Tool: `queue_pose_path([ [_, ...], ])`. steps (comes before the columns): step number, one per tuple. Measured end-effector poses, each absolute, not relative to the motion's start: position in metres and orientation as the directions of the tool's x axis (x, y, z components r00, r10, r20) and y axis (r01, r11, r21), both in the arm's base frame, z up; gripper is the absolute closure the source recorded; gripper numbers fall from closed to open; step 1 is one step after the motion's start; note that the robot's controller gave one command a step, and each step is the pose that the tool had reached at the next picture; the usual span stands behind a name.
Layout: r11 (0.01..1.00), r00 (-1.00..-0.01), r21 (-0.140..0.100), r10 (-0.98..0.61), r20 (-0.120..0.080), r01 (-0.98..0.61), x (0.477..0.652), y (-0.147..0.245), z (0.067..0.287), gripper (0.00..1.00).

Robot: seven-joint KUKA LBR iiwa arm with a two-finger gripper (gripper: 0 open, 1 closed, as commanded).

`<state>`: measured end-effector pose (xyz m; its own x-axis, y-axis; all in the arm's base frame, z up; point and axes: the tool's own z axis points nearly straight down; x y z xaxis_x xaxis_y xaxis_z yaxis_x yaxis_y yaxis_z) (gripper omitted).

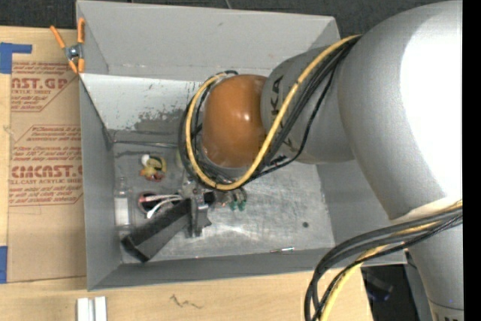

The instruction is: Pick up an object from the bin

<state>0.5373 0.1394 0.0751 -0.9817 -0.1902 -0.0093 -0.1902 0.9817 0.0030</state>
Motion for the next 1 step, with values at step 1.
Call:
queue_pose_path([
  [1, 0.982, -0.982, 0.003, -0.19, -0.009, -0.19, 0.5373, 0.1394, 0.0751, 1.0],
])
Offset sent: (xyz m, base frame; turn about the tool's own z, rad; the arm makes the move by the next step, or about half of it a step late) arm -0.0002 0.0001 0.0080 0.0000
